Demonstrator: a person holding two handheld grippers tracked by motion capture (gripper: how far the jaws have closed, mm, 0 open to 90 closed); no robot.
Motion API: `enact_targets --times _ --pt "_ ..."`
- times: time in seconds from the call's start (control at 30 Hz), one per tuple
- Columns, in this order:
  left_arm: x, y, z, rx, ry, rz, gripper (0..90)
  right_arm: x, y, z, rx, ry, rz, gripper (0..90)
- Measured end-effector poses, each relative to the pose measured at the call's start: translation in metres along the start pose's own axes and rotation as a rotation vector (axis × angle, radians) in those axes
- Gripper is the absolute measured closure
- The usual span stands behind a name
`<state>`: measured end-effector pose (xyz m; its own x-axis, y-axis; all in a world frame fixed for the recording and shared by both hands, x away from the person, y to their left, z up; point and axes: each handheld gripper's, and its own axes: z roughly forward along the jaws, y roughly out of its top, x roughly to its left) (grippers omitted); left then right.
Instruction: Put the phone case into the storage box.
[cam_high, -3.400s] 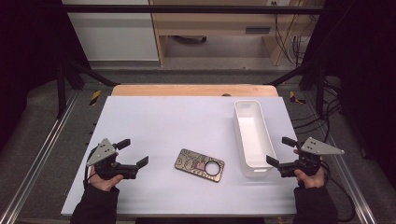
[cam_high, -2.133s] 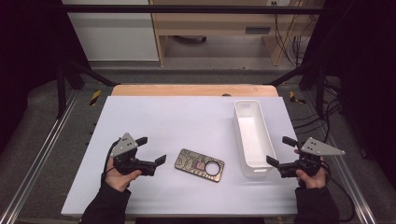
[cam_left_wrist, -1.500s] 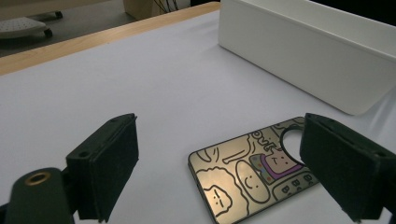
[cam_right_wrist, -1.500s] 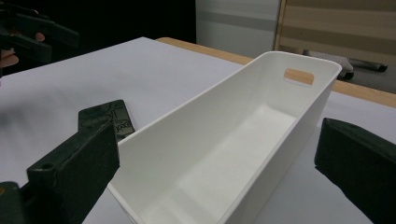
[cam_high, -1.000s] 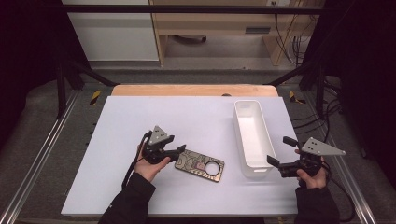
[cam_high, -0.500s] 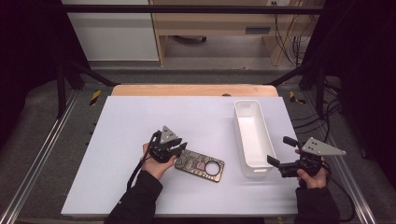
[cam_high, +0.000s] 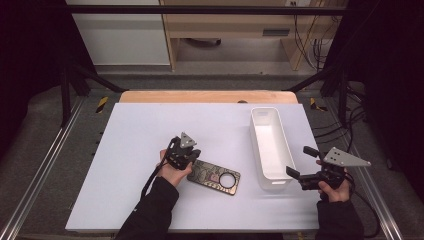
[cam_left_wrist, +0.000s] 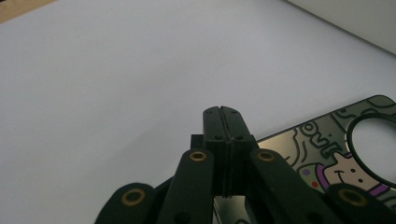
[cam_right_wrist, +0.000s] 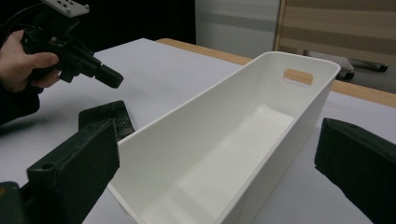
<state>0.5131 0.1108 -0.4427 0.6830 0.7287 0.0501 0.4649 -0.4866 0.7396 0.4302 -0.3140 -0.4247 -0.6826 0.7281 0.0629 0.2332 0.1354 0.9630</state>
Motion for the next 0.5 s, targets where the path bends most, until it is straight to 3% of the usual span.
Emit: enact_targets --times 0.3,0.5 --pt "0.002 0.005 0.018 0.065 -0.024 -0.007 89.1 0.0 0.0 0.0 0.0 0.003 -0.003 0.4" --pt "0.0 0.005 0.027 0.105 -0.015 0.008 89.1 0.0 0.0 0.0 0.001 0.006 -0.002 0.4"
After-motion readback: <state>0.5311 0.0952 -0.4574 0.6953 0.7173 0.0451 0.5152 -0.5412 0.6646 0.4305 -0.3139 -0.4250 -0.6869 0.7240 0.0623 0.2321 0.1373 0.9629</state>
